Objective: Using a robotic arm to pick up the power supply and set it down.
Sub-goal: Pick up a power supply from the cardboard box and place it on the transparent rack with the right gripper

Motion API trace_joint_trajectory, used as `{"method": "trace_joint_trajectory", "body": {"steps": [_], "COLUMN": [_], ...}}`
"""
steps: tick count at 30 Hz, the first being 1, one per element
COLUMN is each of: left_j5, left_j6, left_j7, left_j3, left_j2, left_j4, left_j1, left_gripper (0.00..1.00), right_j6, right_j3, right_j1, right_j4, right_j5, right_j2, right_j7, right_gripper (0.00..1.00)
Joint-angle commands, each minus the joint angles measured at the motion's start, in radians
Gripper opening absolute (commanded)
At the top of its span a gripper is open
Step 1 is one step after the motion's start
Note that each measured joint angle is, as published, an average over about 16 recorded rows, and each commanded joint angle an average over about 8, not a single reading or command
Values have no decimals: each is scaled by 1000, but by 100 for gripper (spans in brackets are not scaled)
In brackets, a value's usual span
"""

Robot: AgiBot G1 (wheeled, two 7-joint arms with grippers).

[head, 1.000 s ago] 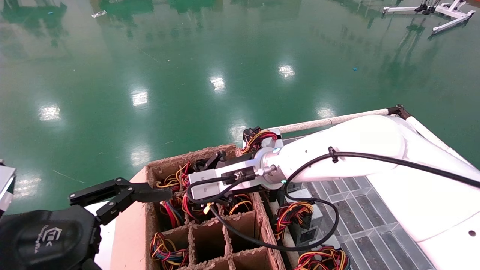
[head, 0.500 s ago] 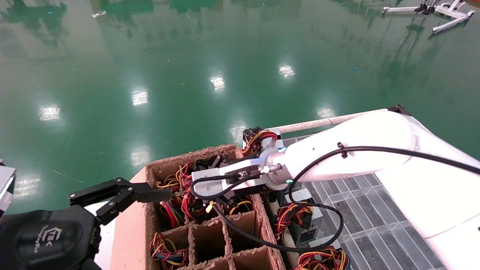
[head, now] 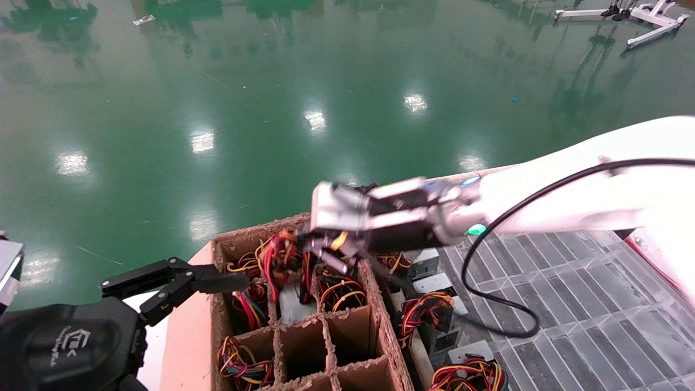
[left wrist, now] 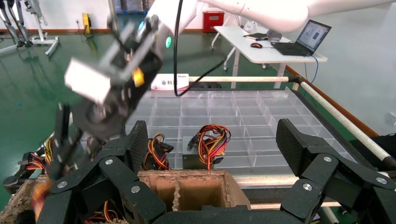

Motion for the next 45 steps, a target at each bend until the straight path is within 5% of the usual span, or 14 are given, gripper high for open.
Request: {"method": "trace_joint_trajectory", "body": {"steps": [1,16,28,36,45], "left_j5": [0,0,0,0,-1], "left_j6": [0,0,0,0,0], "left_j7": [0,0,0,0,0], "left_j3": [0,0,1,1,1], "left_j2": [0,0,0,0,0], "left_j4": [0,0,0,0,0], "left_j1": [0,0,0,0,0], "left_gripper": [100,100,100,100,100], "right_j6": [-13,-10,-37,83,259], "right_j3": [22,126,186,169,119], "right_j1": [7,135,337,476,486], "right_j4": [1,-68,-368,-602,-763], "right_j5": [34,127,165,88,-8], "right_j2": [20,106,140,165,154], "right_j7": [8,4,-168,-293,-365], "right_gripper": [0,0,0,0,0]}}
